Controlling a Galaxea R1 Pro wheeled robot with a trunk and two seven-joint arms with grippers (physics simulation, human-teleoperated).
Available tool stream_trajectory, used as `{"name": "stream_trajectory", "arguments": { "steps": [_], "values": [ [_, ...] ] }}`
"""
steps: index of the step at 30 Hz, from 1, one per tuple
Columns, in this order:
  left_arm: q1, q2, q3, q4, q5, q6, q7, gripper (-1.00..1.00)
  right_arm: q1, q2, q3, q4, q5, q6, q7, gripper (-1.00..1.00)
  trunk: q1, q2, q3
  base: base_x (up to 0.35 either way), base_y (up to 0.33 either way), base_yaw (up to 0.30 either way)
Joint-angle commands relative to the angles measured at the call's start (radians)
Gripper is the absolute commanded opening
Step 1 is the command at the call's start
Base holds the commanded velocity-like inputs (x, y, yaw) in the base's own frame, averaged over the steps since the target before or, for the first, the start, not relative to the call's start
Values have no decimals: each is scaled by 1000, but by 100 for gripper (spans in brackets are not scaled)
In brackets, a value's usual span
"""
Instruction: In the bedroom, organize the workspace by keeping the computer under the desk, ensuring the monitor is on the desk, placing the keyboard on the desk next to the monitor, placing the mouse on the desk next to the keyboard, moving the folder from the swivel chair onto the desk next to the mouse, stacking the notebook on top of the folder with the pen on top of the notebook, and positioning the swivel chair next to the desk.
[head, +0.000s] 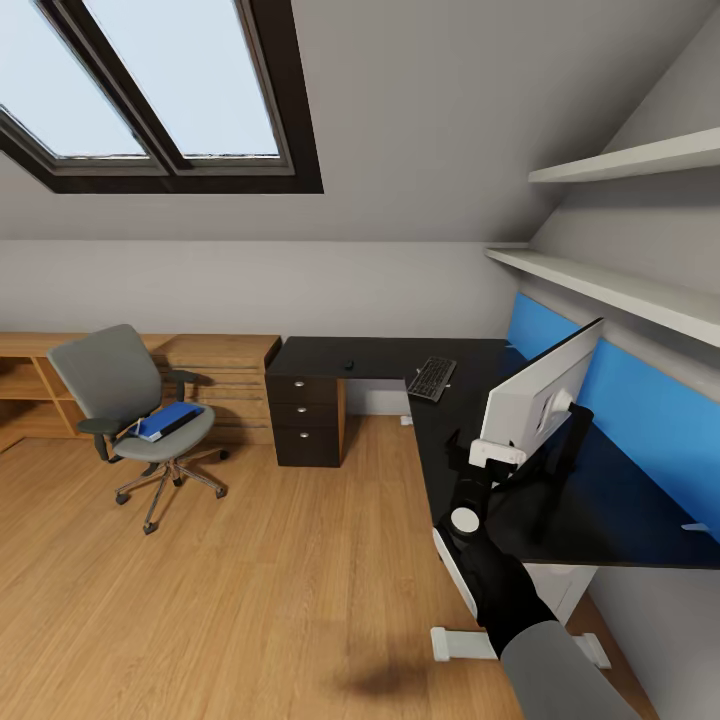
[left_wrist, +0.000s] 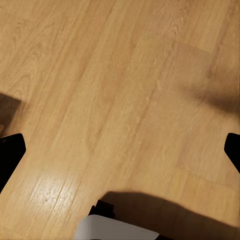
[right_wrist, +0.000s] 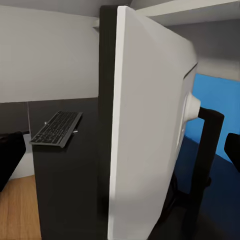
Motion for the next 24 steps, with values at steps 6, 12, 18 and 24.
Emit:
{"name": "stream_trajectory", "arguments": {
  "steps": [6, 12, 18, 24],
  "values": [
    [-1, -26, 0, 4, 5, -12, 2, 100, 33, 29, 0, -32, -3, 5, -8, 100, 1, -2, -2, 0, 0, 0],
    [-1, -36, -1, 7, 4, -14, 3, 100, 67, 26, -3, -29, -4, 2, -25, 100, 1, -2, -2, 0, 0, 0],
    [-1, -39, -1, 9, 4, -15, 3, 100, 100, 23, -4, -26, -3, 2, -29, 100, 1, -2, -2, 0, 0, 0],
    [-1, -40, -1, 10, 4, -15, 3, 100, 105, 23, -4, -26, -2, 1, -30, 100, 1, -2, -2, 149, 0, 0]
  ]
}}
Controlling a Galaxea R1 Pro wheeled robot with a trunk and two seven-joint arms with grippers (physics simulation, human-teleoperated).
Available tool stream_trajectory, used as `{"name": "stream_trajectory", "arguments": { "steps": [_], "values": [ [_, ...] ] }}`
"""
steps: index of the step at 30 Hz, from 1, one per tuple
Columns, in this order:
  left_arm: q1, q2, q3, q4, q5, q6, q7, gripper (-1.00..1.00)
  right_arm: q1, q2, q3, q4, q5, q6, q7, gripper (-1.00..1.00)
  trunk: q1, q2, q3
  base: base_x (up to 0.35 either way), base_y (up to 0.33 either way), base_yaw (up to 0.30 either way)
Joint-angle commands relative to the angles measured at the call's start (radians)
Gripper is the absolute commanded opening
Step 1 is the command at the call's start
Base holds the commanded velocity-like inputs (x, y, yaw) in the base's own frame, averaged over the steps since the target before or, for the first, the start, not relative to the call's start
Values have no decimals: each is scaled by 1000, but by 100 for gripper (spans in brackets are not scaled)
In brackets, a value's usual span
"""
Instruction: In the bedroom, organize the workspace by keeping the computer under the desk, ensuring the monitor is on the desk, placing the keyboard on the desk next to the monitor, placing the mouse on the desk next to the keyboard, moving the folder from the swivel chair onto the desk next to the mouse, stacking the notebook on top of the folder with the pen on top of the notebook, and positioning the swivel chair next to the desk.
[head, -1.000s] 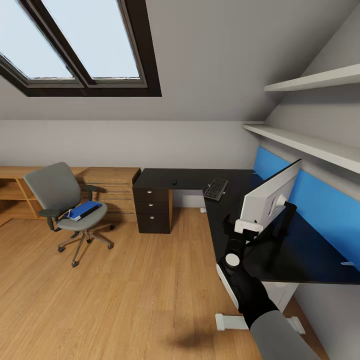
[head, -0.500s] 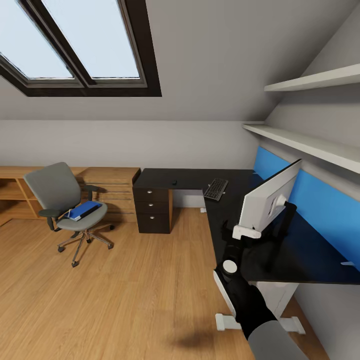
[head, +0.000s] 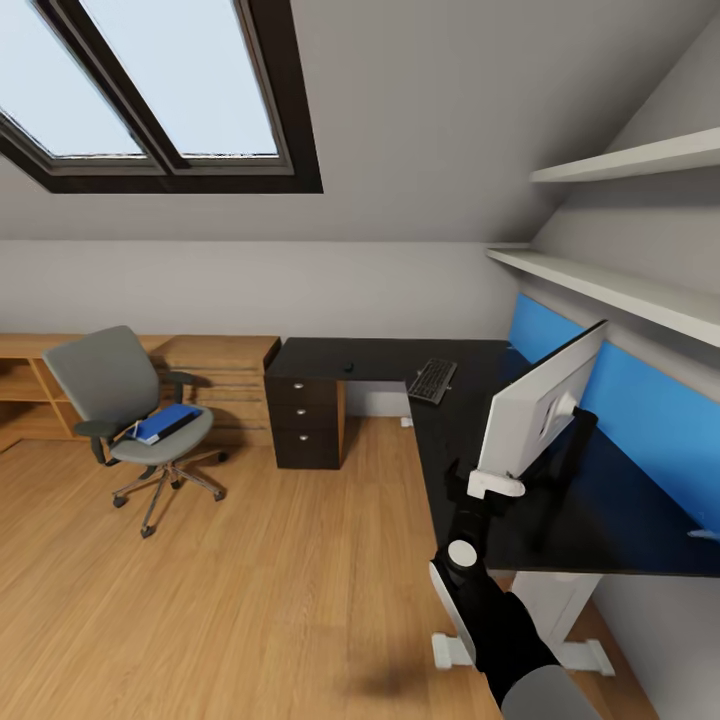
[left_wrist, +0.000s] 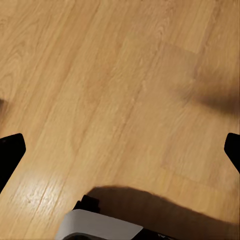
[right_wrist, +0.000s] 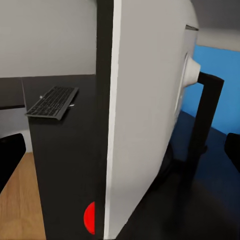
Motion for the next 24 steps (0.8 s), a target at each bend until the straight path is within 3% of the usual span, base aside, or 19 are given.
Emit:
{"name": "stream_trajectory", "arguments": {
  "steps": [1, 18, 24],
  "values": [
    [-1, 0, -3, 0, 2, -3, 4, 100, -1, 0, 1, 1, 3, -1, -5, 100, 1, -2, -2, 262, 0, 0],
    [-1, 0, -2, 1, 2, -2, 4, 100, 1, -1, 0, 1, 6, -2, -7, 100, 1, -2, -2, 66, 0, 0],
    [-1, 0, -2, 1, 2, -2, 3, 100, 1, -1, 0, 2, 6, -3, -25, 100, 1, -2, -2, 187, 0, 0]
  ]
}}
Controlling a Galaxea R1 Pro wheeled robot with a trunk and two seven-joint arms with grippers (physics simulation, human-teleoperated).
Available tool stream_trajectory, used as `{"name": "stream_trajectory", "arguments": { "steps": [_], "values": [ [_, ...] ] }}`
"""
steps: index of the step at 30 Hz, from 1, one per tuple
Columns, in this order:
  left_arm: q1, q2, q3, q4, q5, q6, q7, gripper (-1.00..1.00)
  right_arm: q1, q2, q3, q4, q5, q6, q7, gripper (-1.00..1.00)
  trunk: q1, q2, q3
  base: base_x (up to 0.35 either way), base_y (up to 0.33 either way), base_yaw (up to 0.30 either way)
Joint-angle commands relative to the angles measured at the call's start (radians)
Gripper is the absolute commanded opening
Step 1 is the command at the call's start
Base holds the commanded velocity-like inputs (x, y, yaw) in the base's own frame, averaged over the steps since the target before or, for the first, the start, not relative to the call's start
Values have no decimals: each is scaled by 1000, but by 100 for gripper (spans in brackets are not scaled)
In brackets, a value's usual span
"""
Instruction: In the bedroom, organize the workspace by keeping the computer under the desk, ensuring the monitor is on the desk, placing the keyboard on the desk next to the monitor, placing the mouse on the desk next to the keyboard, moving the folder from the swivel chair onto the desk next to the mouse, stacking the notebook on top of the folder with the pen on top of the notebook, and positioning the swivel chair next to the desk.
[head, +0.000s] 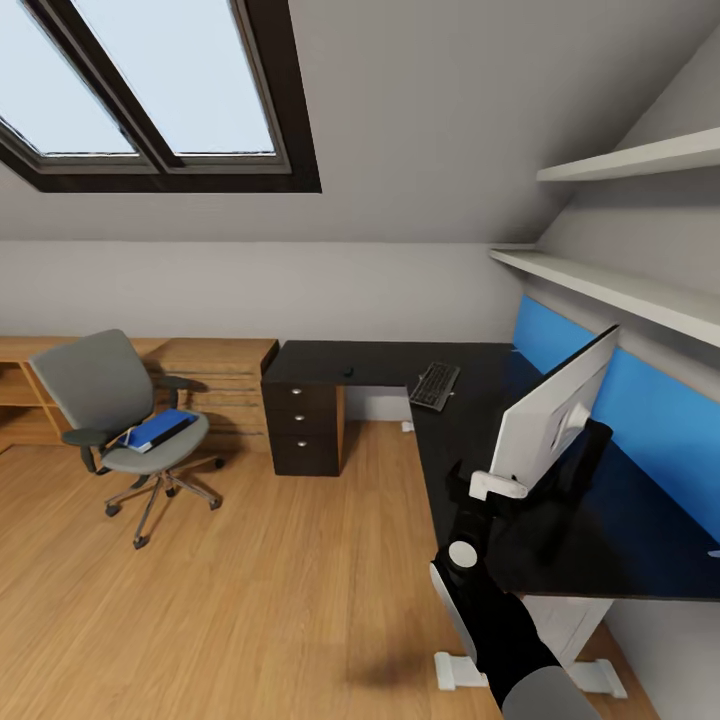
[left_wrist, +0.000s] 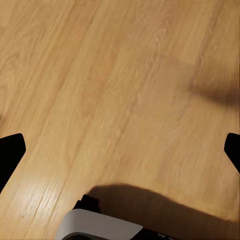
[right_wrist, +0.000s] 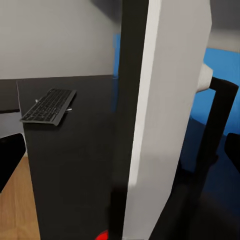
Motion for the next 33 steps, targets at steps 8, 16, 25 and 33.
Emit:
{"name": "stream_trajectory", "arguments": {
  "steps": [8, 16, 25, 33],
  "values": [
    [-1, 0, -2, 0, 2, -2, 5, 100, -1, 0, 1, 3, 3, -2, -20, 100, 1, -2, -2, 44, 0, 0],
    [-1, 0, -3, 0, 2, -2, 2, 100, -1, 0, 1, 3, 3, -3, -26, 100, 1, -2, -2, 77, 0, 0],
    [-1, 0, -2, 0, 2, -2, 5, 100, 0, 0, 1, 5, 4, -3, -27, 100, 1, -2, -2, 95, 0, 0],
    [-1, 0, -2, 0, 2, -2, 3, 100, 0, 0, 1, 5, 4, -3, -27, 100, 1, -2, -2, 153, 0, 0]
  ]
}}
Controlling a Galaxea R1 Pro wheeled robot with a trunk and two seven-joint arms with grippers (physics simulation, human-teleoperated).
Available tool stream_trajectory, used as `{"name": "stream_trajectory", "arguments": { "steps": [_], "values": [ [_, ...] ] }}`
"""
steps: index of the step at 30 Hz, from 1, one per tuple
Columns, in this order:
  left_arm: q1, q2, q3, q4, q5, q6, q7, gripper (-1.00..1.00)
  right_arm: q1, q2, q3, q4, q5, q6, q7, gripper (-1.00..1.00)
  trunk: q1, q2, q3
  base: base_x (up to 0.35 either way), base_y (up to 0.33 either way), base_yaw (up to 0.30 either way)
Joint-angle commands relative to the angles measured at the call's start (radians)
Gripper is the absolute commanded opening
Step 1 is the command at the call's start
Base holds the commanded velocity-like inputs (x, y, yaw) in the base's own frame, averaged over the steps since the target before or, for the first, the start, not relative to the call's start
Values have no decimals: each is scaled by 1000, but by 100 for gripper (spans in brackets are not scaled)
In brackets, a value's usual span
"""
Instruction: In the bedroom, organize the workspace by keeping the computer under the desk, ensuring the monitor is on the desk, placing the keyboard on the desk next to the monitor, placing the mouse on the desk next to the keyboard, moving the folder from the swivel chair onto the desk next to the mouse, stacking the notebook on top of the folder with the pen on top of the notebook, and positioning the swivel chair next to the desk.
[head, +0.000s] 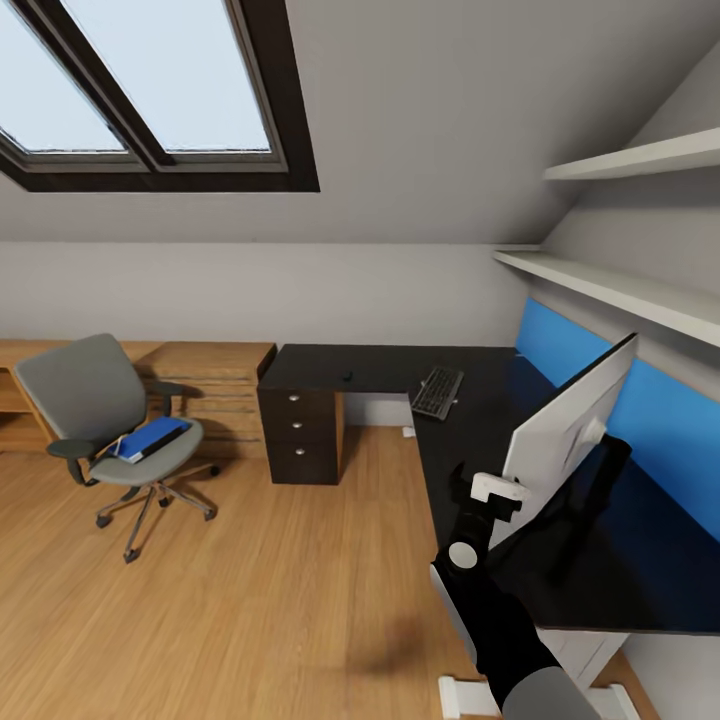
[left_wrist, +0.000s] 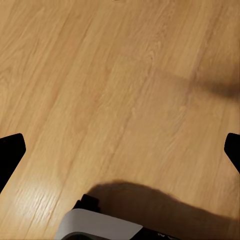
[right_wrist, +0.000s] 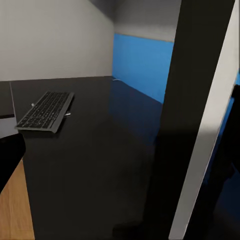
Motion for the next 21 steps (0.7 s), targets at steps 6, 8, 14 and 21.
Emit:
{"name": "stream_trajectory", "arguments": {
  "steps": [6, 8, 14, 21],
  "values": [
    [-1, 0, -3, 0, 2, -3, 6, 100, -1, 0, 0, 1, 3, -2, -4, 100, 1, -2, -2, 41, 0, 0],
    [-1, 0, -3, 0, 2, -3, 6, 100, -1, 0, 0, 1, 3, -2, -4, 100, 1, -2, -2, 9, 0, -6],
    [-1, 0, -2, 0, 2, -3, 6, 100, 0, 0, 0, 1, 3, -2, -4, 100, 1, -2, 0, 3, 0, -108],
    [-1, 0, -2, 1, 2, -3, 6, 100, 0, 0, 0, 1, 3, -2, -4, 100, 1, -2, 3, 0, 0, -124]
  ]
}}
